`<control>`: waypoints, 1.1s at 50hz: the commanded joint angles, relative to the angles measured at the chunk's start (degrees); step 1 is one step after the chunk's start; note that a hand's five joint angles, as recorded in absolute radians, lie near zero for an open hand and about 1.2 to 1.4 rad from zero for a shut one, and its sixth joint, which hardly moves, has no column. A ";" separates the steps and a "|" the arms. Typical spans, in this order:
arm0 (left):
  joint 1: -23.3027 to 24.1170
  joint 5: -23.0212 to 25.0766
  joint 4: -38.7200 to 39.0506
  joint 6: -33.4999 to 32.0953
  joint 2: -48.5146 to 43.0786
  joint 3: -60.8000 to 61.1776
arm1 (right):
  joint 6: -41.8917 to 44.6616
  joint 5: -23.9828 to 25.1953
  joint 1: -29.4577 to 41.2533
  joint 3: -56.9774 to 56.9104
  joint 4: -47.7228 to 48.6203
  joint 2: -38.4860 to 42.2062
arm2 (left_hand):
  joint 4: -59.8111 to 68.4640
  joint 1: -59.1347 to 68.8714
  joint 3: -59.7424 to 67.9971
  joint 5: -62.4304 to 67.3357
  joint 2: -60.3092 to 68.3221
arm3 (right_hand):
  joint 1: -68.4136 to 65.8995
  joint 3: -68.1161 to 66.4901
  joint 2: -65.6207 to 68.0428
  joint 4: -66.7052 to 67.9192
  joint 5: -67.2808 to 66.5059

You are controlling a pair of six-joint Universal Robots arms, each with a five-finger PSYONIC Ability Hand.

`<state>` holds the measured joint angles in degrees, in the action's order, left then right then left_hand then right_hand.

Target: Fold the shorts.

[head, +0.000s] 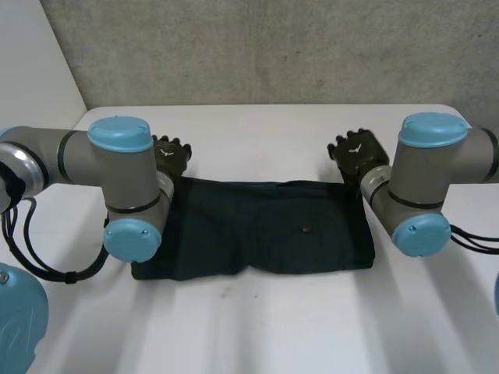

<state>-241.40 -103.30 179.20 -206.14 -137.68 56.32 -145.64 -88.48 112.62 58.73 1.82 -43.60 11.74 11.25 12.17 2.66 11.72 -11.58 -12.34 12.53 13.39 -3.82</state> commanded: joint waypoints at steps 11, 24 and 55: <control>2.77 0.47 4.05 0.83 17.52 24.17 | -14.32 11.48 -4.95 37.31 1.08 -24.16 | -0.52 -0.02 -0.95 -1.44 -0.50 | -15.64 -14.88 14.69 13.83 -13.40; 2.78 0.47 5.55 0.92 19.37 27.97 | -14.23 11.67 -7.15 43.05 8.98 -20.83 | -0.52 -0.02 -0.95 -1.44 -0.50 | -68.38 -67.62 67.43 66.57 -66.15; 1.02 0.73 5.11 2.32 32.03 33.33 | 16.60 11.83 19.72 28.99 3.98 -24.44 | -0.52 -0.02 -0.95 -1.44 -0.50 | -68.42 -67.66 67.47 66.61 -66.18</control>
<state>-240.22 -102.50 184.39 -204.98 -106.38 89.14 -133.86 -80.98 117.35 90.74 4.85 -74.98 11.75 11.25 12.17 2.66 11.69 -55.03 -68.58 67.22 68.21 -55.17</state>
